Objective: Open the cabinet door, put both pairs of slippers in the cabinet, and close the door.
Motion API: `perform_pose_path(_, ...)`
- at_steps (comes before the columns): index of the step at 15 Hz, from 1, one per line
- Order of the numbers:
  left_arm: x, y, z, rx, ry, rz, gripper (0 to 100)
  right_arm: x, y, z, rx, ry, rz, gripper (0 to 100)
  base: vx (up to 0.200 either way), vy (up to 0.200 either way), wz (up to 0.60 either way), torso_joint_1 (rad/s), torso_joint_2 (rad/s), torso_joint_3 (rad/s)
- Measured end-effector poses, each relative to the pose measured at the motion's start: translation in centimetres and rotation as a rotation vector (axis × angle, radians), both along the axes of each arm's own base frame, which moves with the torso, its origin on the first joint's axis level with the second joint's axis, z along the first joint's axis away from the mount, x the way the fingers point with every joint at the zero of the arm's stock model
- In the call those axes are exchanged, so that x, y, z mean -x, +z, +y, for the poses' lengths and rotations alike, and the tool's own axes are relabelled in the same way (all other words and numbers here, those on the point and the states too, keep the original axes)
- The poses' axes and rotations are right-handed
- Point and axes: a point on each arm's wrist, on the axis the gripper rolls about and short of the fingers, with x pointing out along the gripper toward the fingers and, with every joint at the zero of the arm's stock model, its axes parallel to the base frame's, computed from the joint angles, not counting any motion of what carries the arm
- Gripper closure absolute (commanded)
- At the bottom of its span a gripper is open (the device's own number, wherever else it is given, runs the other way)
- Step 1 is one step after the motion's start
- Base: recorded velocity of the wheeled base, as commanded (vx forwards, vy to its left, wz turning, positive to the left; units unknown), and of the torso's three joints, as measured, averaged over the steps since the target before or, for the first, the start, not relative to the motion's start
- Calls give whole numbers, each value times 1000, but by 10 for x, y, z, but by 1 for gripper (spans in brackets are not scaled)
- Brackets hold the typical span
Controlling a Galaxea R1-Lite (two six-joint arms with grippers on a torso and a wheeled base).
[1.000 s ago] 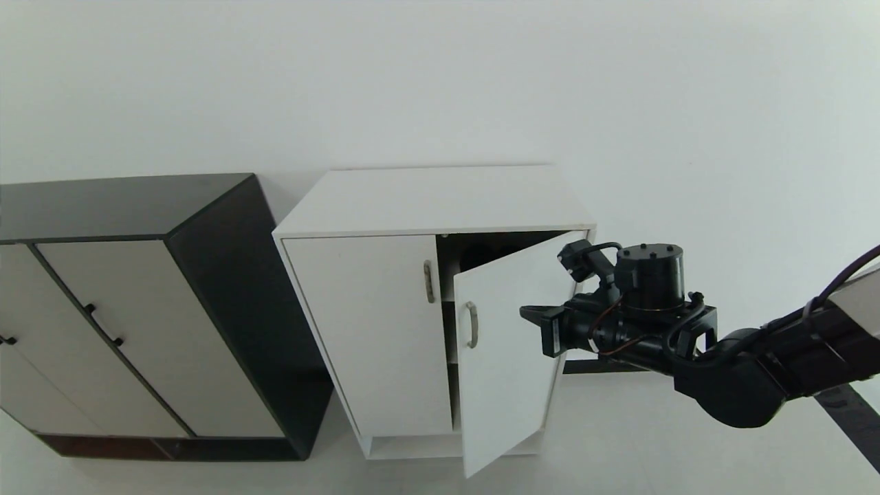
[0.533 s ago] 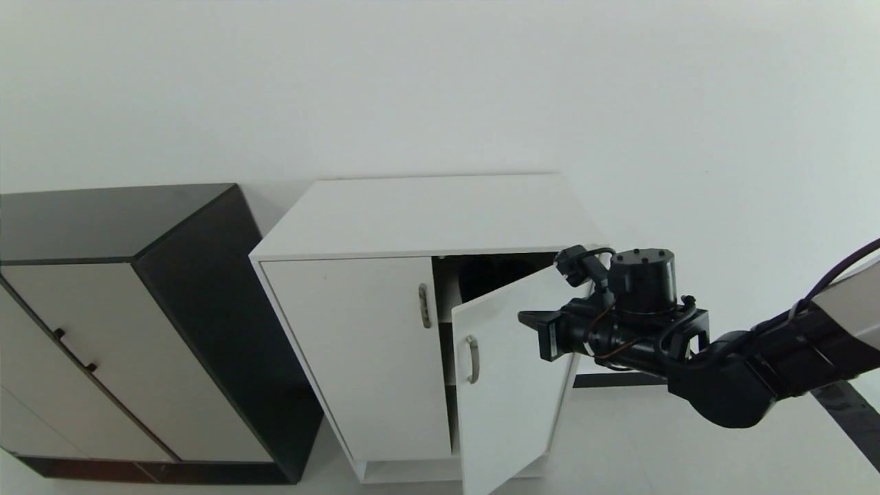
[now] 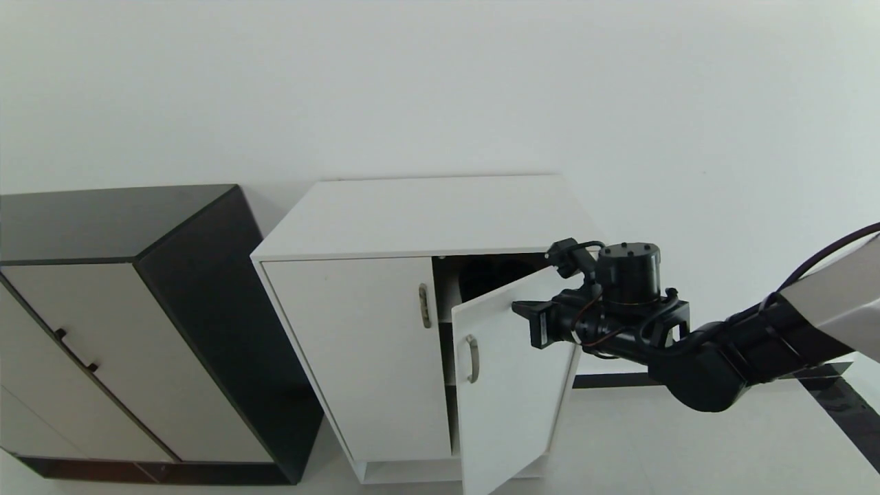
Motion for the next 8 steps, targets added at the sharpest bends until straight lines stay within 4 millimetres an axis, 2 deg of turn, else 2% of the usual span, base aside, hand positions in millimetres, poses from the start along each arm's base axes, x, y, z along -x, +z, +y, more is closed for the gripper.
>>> perform_pose_path(8, 0, 0, 0, -2, 0, 0, 100, -33, -4, -3, -17, -50, -28, 100, 0, 0, 0, 0, 0, 0)
